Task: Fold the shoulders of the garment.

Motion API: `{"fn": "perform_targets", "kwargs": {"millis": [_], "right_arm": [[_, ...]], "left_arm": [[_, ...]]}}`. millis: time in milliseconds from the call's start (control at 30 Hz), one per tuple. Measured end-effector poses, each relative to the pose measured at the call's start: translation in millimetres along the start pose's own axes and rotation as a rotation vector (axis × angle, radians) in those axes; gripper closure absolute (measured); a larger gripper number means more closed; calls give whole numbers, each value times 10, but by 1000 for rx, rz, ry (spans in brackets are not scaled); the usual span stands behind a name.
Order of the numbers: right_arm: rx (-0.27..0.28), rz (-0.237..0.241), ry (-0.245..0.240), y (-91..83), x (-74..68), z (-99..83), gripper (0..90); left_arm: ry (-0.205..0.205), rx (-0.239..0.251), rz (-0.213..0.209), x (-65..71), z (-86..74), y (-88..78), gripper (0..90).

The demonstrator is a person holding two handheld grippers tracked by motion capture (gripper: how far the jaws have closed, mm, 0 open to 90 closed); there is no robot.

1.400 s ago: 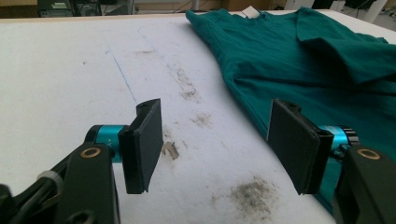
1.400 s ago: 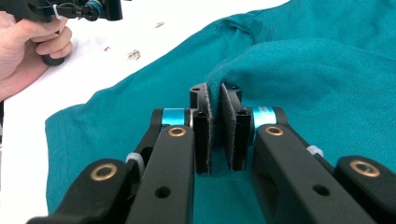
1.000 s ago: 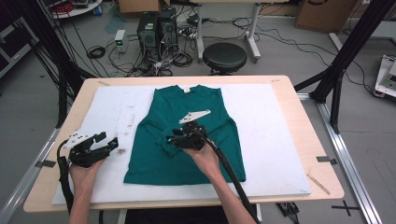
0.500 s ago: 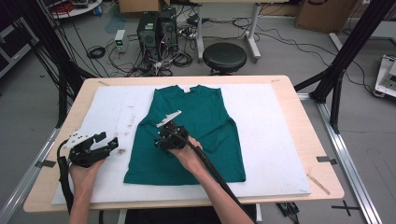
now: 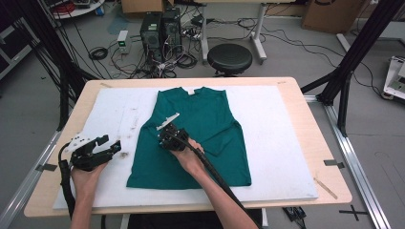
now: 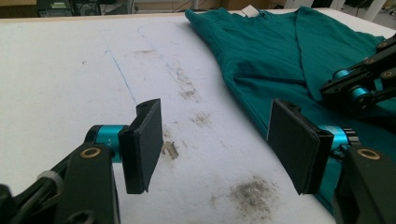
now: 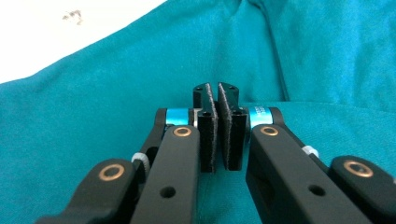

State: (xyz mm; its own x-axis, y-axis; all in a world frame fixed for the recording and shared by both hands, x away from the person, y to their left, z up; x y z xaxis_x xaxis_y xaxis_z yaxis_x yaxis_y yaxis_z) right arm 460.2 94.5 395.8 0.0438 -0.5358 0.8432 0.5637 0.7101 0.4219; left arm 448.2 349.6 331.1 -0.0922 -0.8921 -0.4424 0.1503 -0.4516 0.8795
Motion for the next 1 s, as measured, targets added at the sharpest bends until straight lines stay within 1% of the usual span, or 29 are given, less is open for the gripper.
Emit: {"fn": "perform_targets", "kwargs": {"millis": [33, 100, 133, 167, 200, 267, 333, 367, 400, 433, 467, 500, 533, 567, 633, 667, 700, 733, 767, 800, 833, 867, 900, 933, 967, 1000], "right_arm": [[8, 4, 4, -20, 1, 12, 876], [44, 15, 21, -58, 3, 46, 875], [91, 30, 55, -110, -3, 97, 875], [91, 30, 55, -110, -3, 97, 875], [116, 39, 65, -131, 0, 119, 874], [144, 71, 98, -143, 9, 139, 873], [141, 99, 128, -96, 16, 116, 870], [141, 99, 128, -96, 16, 116, 870], [137, 106, 140, -71, 16, 104, 866], [132, 111, 139, -49, 19, 92, 840], [128, 111, 145, -32, 19, 82, 749], [131, 110, 150, -18, 26, 76, 683], [129, 103, 148, -20, 30, 73, 644], [125, 67, 145, -46, 46, 79, 539], [122, 62, 139, -75, 63, 82, 530], [124, 50, 133, -108, 82, 90, 516], [123, 37, 127, -149, 95, 93, 522], [122, 22, 109, -193, 110, 92, 524], [125, -1, 93, -292, 139, 77, 546], [125, -1, 93, -292, 139, 77, 546], [129, -17, 81, -345, 171, 60, 548], [133, -35, 87, -395, 211, 42, 562], [145, -70, 102, -537, 345, -1, 610], [145, -70, 102, -537, 345, -1, 610], [144, -80, 104, -575, 382, -11, 624], [143, -113, 110, -690, 482, -42, 638]], "left_arm": [[-3, 1, 1, 1, 0, 1, 359], [-3, 1, 1, 1, 0, 1, 359], [-2, 1, 1, 1, 0, 1, 360], [-1, 0, 1, 0, 0, 0, 360], [0, -1, 0, 0, 0, 0, 359], [0, -1, 0, 0, 0, 1, 360], [1, -1, 1, 1, -1, 1, 360], [1, -2, 0, 1, -1, 1, 360], [1, -2, 1, 1, -1, 1, 360], [1, -1, 0, 1, 0, 1, 359], [0, -1, 0, 1, -1, 1, 359], [0, -1, 0, 1, -1, 1, 360], [1, -1, -1, 0, 0, 0, 360], [0, -1, -1, 1, -1, 1, 359], [0, -1, -1, 2, -1, 1, 359], [0, -1, -2, 1, -1, 1, 360], [0, -1, -2, 1, -1, 1, 360], [0, -1, -2, 1, -1, 1, 359], [0, -1, -2, 1, -1, 1, 360], [0, -1, -2, 1, -1, 1, 359], [1, -1, -1, 0, 0, 1, 359], [0, -2, -1, 1, -1, 2, 359], [1, -2, -1, 1, -1, 1, 360], [1, -2, -1, 2, -1, 2, 360], [2, -1, 0, 3, -1, 3, 360], [3, -1, 0, 3, -1, 3, 360]]}}
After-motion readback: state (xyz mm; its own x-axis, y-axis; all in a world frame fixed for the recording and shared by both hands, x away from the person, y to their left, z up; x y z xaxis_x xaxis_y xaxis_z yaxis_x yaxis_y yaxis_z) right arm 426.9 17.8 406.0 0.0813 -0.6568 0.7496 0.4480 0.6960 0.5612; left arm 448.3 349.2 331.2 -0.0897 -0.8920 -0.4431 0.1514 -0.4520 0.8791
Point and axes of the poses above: each handheld gripper's, and its own axes: y roughly forward along the jaws, z roughly out of its top, x roughly to its right, the point moved 4 cm from there along y, roughly forward along the jaws, and after that the axes turned 13 degrees about x, right-handed, at the moved point
